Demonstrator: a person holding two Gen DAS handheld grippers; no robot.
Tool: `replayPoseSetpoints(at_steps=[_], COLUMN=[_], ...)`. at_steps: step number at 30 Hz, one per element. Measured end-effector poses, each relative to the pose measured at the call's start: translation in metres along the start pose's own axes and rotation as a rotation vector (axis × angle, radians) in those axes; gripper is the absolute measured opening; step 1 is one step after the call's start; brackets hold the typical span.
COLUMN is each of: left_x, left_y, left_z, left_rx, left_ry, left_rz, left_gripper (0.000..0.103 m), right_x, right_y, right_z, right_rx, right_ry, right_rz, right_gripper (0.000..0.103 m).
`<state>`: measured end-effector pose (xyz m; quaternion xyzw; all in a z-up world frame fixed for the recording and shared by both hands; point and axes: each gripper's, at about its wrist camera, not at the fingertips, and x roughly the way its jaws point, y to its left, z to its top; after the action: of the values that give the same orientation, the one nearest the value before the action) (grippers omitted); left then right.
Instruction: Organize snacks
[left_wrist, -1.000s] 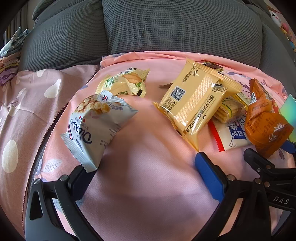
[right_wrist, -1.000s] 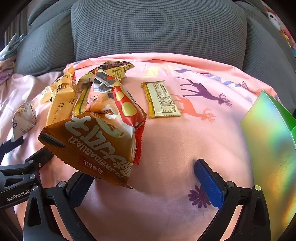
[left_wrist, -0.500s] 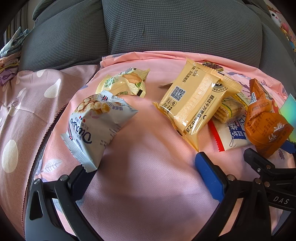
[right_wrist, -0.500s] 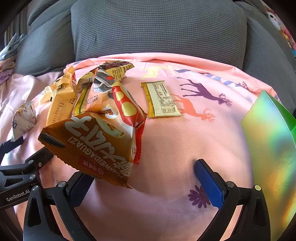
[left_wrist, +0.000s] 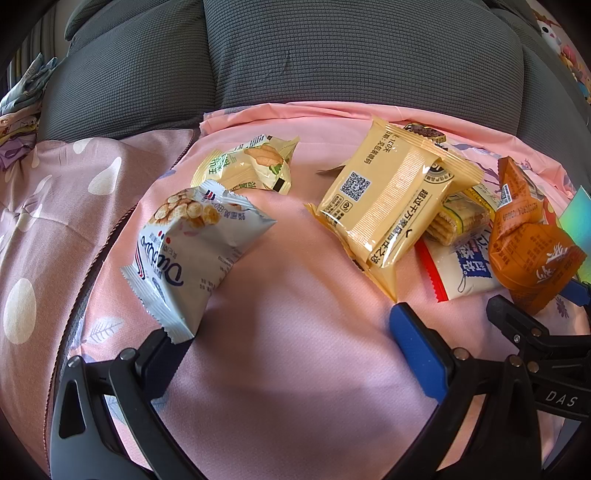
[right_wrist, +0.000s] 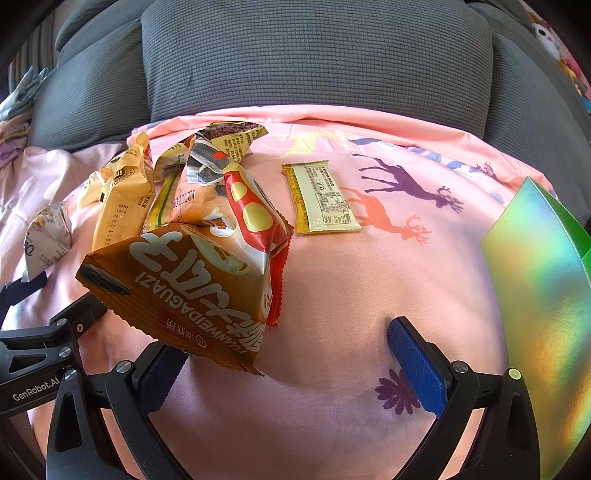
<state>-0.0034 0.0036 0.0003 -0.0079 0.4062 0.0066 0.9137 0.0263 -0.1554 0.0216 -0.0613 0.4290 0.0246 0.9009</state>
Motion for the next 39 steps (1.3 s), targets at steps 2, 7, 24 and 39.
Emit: replayPoseSetpoints(at_steps=[2, 7, 24, 39], left_x=[0.0000, 0.0001, -0.0001, 0.0012], left_y=[0.0000, -0.0003, 0.0003, -0.0008], left_z=[0.0000, 0.0000, 0.0003, 0.0001], left_rx=[0.000, 0.000, -0.002, -0.002], left_ry=[0.000, 0.000, 0.000, -0.001], left_rz=[0.000, 0.001, 0.001, 0.003], left_gripper=[0.103, 0.103, 0.103, 0.103], right_x=[0.0000, 0.0000, -0.0002, -0.0004], right_y=[0.0000, 0.0000, 0.0000, 0.0001], right_z=[0.0000, -0.0001, -0.0002, -0.0003], right_rx=[0.000, 0.000, 0.000, 0.000], right_ry=[0.000, 0.000, 0.000, -0.001], right_rz=[0.000, 0.000, 0.000, 0.000], right_gripper=[0.102, 0.102, 0.102, 0.102])
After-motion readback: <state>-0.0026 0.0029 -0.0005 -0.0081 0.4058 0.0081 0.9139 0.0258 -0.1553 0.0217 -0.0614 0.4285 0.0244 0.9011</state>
